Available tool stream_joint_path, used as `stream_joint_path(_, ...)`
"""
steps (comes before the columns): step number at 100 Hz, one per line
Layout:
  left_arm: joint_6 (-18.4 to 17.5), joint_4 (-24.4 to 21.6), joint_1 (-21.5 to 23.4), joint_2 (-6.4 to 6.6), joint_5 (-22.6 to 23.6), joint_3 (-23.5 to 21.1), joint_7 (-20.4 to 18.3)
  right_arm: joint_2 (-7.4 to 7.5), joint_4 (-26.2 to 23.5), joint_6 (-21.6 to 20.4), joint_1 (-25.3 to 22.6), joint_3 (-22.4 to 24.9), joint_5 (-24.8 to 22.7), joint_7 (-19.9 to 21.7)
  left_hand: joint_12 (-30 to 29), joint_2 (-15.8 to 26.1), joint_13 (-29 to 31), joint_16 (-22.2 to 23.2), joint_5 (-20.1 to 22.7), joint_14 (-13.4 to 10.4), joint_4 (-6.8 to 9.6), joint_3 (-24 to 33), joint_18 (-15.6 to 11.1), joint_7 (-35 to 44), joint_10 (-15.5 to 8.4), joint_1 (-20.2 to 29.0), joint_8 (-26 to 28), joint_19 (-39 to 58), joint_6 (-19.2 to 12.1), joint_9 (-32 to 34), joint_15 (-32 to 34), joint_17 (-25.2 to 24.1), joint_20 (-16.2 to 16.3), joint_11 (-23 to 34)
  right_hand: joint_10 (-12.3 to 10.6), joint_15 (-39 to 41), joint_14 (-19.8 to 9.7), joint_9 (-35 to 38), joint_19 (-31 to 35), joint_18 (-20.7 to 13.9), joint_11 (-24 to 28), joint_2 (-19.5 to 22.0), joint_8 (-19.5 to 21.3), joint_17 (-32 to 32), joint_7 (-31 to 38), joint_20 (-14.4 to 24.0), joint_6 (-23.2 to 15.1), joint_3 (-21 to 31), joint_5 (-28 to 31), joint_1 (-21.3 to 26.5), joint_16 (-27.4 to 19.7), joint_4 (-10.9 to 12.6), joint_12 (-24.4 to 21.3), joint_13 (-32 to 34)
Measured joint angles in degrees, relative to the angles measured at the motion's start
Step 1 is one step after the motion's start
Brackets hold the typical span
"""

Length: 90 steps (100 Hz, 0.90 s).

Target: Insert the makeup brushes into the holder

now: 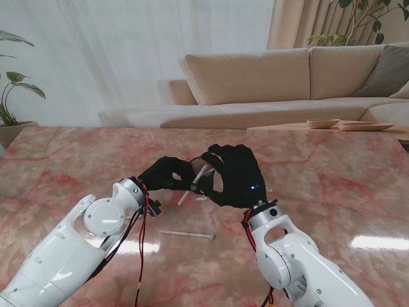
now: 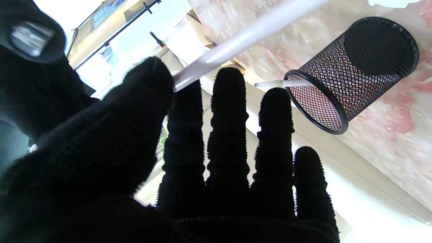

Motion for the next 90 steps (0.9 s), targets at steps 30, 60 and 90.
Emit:
stream_joint_path(30, -0.28, 1.89, -0.58, -1.78, -0.13, 0.84, 8.10, -0.03, -0.82, 0.21, -1.62, 1.95, -0.46, -0.59, 0.12, -0.01, 0.00, 0.17, 0.00, 0.00, 0.00, 0.00, 0.00, 0.00, -0.11, 0.00, 0.00, -0.19, -0.54, 0.00, 0.00, -0.69, 0.00, -0.68, 0.01, -0.75, 0.01, -0.62, -0.63, 0.00, -0.39, 1.09, -0.45, -0.01, -0.03, 0.00, 0.56, -1.80, -0.06, 0.02, -0.59, 0.00, -0.02, 0.00)
stream_joint_path(60, -1.65, 8.92, -5.05, -5.28, -4.06, 3.49, 16.08, -0.32, -0.86, 2.20, -5.25, 5.27, 0.62, -2.82, 0.73, -0.07, -1.44, 0.56, -0.01, -0.19, 0.00, 0.00, -0.05, 0.00, -1.03, -0.04, -0.21, -2.07, -0.88, 0.00, -0.24, -2.11, -0.05, -2.08, 0.03, -1.51, 0.03, -1.44, -0.71, 0.00, -0.44, 1.13, -0.97, -0.02, -0.18, 0.00, 0.69, -1.80, -0.72, 0.02, -1.12, 0.00, -0.03, 0.01)
stream_joint_path(90, -1.47, 16.29, -9.06, -7.53, -8.40, 6.30, 17.62, -0.81, 1.26, 2.92, -5.84, 7.08, 2.80, -4.57, 0.81, -0.07, -3.33, 0.56, -0.01, -1.49, 0.00, 0.00, -0.64, 0.00, -2.26, -0.09, -0.21, -3.43, -1.54, 0.00, -1.70, -3.39, -0.91, -2.97, 0.15, -2.25, 0.09, -2.78, -0.73, 0.00, -0.81, 1.15, -2.12, -0.02, -2.92, 0.00, 0.79, -1.80, -2.74, 0.02, -1.25, 0.00, -0.03, 0.01)
